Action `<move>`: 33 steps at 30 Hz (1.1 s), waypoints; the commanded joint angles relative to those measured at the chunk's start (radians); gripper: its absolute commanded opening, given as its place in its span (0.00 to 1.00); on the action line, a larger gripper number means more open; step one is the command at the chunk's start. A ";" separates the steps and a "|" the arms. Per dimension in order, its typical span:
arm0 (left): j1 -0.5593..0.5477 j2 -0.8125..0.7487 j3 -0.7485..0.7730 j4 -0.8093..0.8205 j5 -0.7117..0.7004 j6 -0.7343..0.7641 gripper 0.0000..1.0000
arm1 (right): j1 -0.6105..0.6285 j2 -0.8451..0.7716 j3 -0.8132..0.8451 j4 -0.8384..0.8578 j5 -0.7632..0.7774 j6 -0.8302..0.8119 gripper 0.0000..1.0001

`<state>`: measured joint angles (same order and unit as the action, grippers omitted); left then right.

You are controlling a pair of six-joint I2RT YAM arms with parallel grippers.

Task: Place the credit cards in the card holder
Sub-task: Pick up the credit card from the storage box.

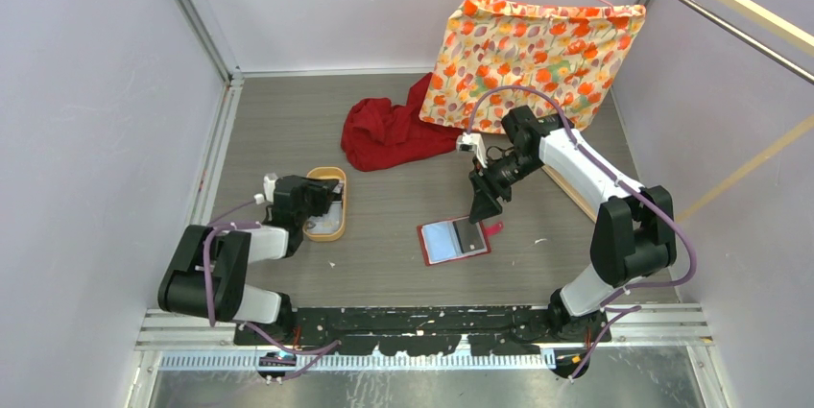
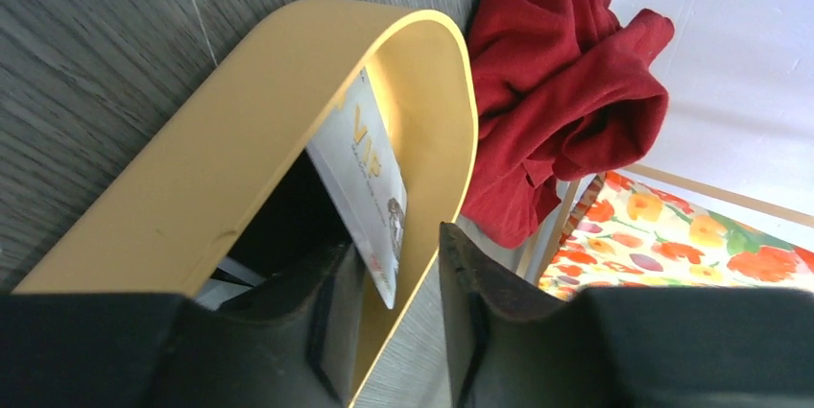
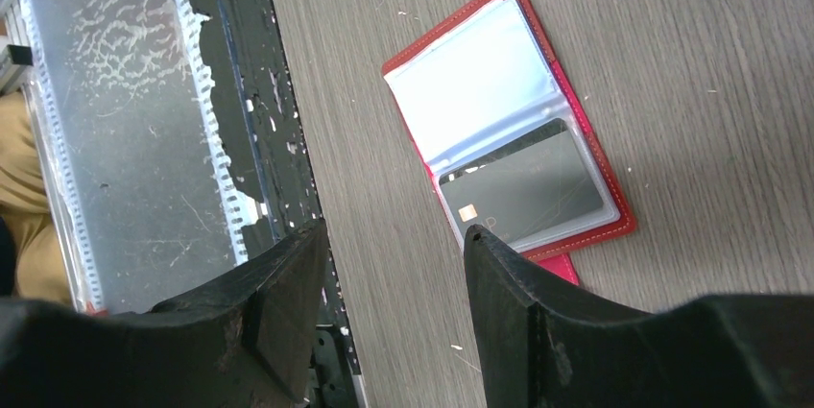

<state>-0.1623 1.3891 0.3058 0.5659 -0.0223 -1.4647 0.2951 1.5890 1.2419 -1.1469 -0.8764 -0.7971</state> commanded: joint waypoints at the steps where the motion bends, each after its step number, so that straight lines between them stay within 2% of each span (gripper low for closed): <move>1: 0.009 0.022 0.014 0.062 -0.023 -0.012 0.30 | 0.002 0.003 0.045 -0.023 -0.010 -0.025 0.59; 5: 0.013 0.010 0.008 0.050 -0.015 -0.014 0.04 | 0.001 0.000 0.046 -0.025 -0.012 -0.027 0.59; 6: 0.014 0.001 0.006 0.043 -0.014 -0.014 0.01 | 0.002 -0.001 0.045 -0.026 -0.012 -0.027 0.59; 12: 0.017 -0.117 0.005 -0.059 -0.024 0.012 0.01 | 0.001 -0.003 0.047 -0.027 -0.012 -0.027 0.59; 21: 0.020 -0.440 0.028 -0.396 -0.011 0.173 0.00 | 0.001 -0.022 0.040 -0.028 -0.015 -0.033 0.59; 23: 0.023 -0.516 0.001 -0.388 0.071 0.237 0.00 | 0.000 -0.033 0.037 -0.027 -0.023 -0.037 0.58; 28: 0.023 -0.669 -0.036 -0.261 0.401 0.419 0.00 | -0.013 -0.105 0.001 0.007 -0.078 -0.037 0.58; 30: 0.023 -0.707 -0.049 -0.164 0.543 0.452 0.00 | -0.027 -0.141 -0.016 0.022 -0.118 -0.035 0.58; 33: 0.009 -0.743 -0.072 -0.006 0.669 0.463 0.01 | -0.062 -0.193 -0.037 0.041 -0.183 -0.027 0.58</move>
<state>-0.1444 0.6899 0.2535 0.3283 0.3714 -1.1011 0.2714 1.4937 1.2209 -1.1419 -0.9375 -0.8139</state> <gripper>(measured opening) 0.013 0.580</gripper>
